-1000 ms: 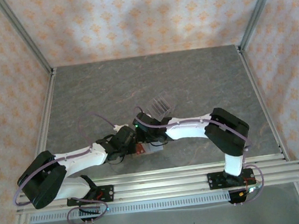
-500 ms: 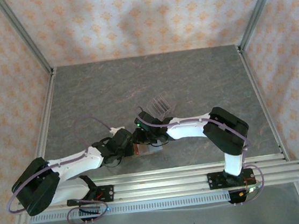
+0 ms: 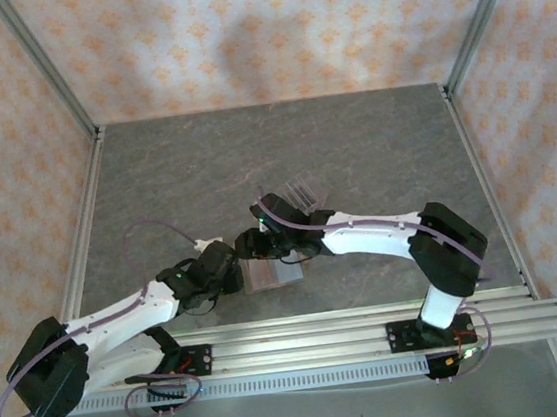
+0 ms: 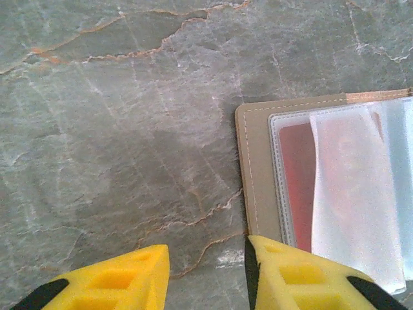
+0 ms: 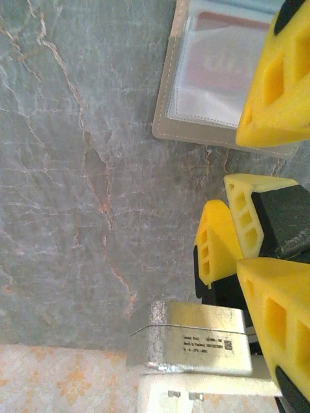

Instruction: Put the credit cards into the card holder

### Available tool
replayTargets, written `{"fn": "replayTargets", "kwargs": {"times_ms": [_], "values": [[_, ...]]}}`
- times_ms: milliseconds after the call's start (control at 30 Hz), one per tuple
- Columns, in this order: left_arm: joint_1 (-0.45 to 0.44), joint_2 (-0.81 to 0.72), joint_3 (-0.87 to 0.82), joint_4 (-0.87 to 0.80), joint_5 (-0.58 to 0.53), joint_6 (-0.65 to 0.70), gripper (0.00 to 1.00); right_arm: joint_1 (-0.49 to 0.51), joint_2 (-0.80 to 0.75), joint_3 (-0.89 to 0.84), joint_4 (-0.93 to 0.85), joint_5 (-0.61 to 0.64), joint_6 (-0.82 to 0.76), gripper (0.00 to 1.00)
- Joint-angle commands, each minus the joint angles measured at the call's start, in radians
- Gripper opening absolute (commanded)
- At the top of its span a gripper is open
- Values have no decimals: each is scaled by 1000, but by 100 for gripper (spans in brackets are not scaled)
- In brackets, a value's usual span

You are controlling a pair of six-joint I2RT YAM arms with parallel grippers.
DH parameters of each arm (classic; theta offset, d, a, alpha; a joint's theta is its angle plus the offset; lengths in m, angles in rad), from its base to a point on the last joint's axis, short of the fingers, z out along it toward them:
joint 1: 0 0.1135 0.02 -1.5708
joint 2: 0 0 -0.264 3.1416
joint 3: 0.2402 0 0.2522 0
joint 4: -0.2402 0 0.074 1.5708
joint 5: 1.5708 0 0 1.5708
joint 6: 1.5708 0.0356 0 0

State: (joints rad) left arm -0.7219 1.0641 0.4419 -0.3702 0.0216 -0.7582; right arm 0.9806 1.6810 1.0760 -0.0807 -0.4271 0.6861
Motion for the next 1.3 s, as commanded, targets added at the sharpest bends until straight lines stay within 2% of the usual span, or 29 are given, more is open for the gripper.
{"fn": "replayTargets", "kwargs": {"times_ms": [0, 133, 233, 467, 567, 767, 1100, 1267], "values": [[13, -48, 5, -74, 7, 23, 41, -15, -42, -10, -96, 85, -36, 39], [13, -81, 26, -87, 42, 54, 51, -12, 6, -26, -126, 109, -37, 16], [13, -62, 44, -75, 62, 81, 55, 3, 66, -22, -106, 113, -26, 12], [13, 28, 87, -43, 77, 94, 55, 37, 216, 38, -79, 119, 5, 8], [13, 42, 92, -36, 75, 95, 55, 38, 214, 26, -58, 125, 9, 9], [13, 94, 98, -15, 71, 105, 55, 20, 86, 12, -106, 169, -30, 17], [13, 186, 140, 9, 35, 131, 50, -60, -88, 68, -400, 349, -150, 21], [13, 227, 127, 41, 40, 131, 45, -152, -113, 151, -536, 441, -233, 27]]}}
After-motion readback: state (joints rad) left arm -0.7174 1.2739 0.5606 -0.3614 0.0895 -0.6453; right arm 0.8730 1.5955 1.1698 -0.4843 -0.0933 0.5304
